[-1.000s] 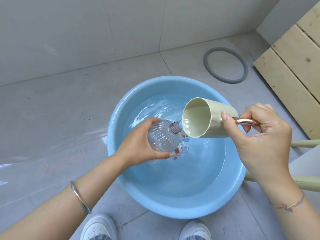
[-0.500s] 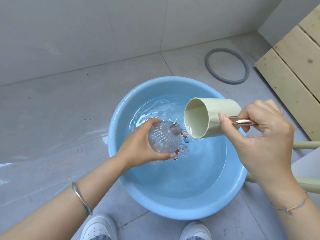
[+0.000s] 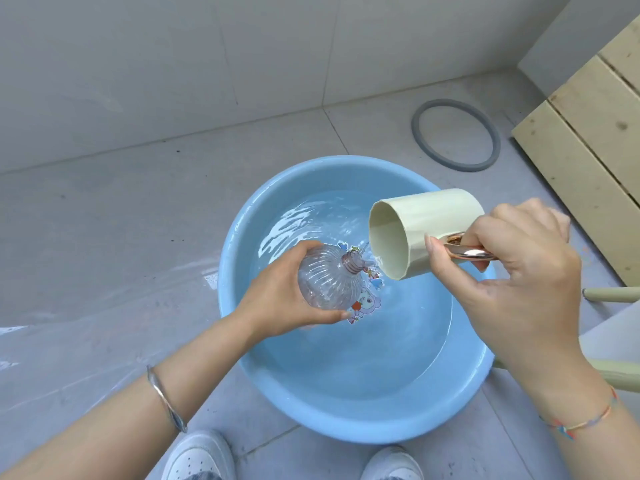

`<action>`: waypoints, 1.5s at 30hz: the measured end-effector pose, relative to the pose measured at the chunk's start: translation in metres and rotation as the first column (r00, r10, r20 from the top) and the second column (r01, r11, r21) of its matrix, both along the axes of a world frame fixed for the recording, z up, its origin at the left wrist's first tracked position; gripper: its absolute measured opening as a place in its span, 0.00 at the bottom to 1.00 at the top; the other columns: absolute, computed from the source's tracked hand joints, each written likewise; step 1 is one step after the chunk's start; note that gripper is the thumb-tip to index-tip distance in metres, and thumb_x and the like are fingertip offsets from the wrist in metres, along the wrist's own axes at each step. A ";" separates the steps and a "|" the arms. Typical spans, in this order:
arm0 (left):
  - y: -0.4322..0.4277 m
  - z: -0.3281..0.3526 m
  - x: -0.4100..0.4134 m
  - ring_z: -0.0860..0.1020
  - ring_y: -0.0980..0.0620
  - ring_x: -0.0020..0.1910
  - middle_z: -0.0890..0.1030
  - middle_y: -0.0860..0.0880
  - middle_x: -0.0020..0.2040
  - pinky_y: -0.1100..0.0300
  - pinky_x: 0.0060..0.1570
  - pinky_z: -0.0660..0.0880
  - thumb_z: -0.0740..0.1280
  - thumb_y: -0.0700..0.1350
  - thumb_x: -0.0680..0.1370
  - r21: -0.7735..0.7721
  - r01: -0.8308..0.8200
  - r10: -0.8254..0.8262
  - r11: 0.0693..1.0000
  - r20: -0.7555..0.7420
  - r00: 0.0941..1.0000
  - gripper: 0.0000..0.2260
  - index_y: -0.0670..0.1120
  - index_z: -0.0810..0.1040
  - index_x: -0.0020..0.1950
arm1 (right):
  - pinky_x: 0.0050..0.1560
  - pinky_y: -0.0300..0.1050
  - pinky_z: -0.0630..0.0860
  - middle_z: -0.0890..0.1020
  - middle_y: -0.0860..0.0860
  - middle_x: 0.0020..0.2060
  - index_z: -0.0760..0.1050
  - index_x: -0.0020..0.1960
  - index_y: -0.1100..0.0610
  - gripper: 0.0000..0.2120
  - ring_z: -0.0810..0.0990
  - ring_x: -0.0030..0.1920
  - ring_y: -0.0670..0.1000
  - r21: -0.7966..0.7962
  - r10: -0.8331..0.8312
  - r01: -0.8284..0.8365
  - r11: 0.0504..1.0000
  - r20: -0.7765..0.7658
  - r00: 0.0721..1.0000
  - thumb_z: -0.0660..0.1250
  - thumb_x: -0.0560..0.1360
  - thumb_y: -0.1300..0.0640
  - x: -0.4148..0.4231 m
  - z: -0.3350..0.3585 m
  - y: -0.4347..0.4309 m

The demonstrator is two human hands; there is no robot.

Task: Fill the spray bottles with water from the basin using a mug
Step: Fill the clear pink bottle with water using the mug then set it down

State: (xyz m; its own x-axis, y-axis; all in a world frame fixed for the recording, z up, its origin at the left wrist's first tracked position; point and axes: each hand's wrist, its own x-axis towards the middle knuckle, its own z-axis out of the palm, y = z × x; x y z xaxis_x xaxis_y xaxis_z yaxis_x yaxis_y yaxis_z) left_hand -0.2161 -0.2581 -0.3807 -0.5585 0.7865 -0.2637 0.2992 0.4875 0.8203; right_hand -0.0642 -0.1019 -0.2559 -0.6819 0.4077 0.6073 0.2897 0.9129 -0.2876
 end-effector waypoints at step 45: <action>-0.003 0.000 -0.002 0.71 0.69 0.60 0.75 0.65 0.62 0.77 0.58 0.64 0.83 0.58 0.58 0.057 -0.067 0.064 0.996 0.045 0.997 0.40 0.61 0.68 0.66 | 0.40 0.44 0.54 0.63 0.43 0.27 0.60 0.32 0.50 0.20 0.64 0.32 0.51 -0.224 -0.024 0.116 0.968 0.376 0.926 0.73 0.67 0.58 0.021 -0.109 0.027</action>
